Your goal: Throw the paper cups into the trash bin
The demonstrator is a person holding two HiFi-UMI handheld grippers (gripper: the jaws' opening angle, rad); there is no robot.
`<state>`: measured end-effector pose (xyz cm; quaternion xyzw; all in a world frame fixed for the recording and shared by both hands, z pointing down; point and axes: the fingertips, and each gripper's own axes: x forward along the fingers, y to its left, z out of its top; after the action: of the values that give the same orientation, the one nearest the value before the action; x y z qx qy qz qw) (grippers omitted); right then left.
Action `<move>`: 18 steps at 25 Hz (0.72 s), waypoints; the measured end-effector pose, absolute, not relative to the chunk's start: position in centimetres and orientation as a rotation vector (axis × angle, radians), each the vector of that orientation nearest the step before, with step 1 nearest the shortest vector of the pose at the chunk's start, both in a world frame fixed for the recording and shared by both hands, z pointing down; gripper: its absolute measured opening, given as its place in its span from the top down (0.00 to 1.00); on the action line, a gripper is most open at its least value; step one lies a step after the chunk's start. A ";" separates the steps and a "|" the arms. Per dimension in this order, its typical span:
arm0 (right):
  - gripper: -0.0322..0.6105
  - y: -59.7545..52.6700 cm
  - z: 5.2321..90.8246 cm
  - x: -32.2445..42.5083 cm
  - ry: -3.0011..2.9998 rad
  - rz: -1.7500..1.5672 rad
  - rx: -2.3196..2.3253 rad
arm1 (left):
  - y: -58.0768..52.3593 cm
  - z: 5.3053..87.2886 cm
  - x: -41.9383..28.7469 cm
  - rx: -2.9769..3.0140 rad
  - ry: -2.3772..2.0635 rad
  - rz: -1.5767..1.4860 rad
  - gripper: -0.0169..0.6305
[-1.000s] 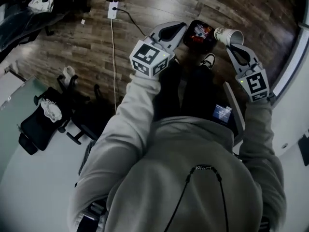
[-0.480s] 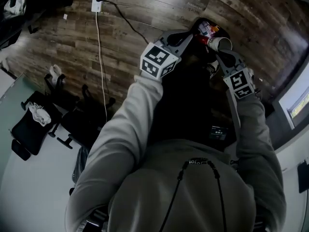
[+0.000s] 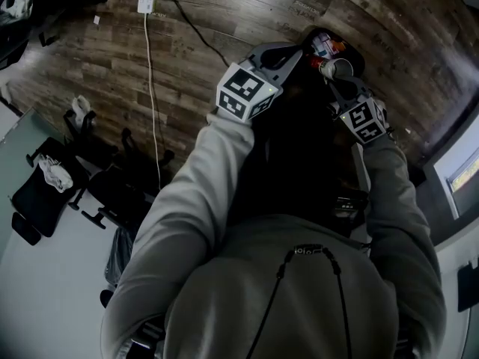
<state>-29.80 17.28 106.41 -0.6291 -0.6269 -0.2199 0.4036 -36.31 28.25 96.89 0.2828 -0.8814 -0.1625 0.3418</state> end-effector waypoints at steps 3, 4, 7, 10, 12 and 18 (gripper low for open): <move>0.89 17.0 106.4 -29.7 -1.559 -0.517 -1.581 | 27.9 96.4 -36.2 0.730 -2.297 -0.432 0.98; 0.85 16.9 106.1 -29.6 -1.548 -0.512 -1.574 | 28.0 96.2 -36.1 0.721 -2.298 -0.440 0.98; 0.74 16.8 103.9 -29.3 -1.559 -0.465 -1.546 | 28.1 95.2 -35.6 0.689 -2.293 -0.466 0.98; 0.70 15.8 99.5 -28.8 -1.582 -0.426 -1.520 | 27.3 92.6 -34.5 0.681 -2.267 -0.482 0.98; 0.68 14.6 96.1 -28.6 -1.600 -0.413 -1.501 | 26.6 89.9 -33.8 0.676 -2.255 -0.493 0.98; 0.68 11.5 85.6 -28.1 -1.676 -0.380 -1.426 | 24.3 81.4 -31.7 0.692 -2.236 -0.499 0.98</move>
<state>-28.11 11.54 85.64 -0.5738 -0.6743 -0.1531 0.4388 -31.66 24.28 81.41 0.2692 -0.8696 -0.1940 0.3656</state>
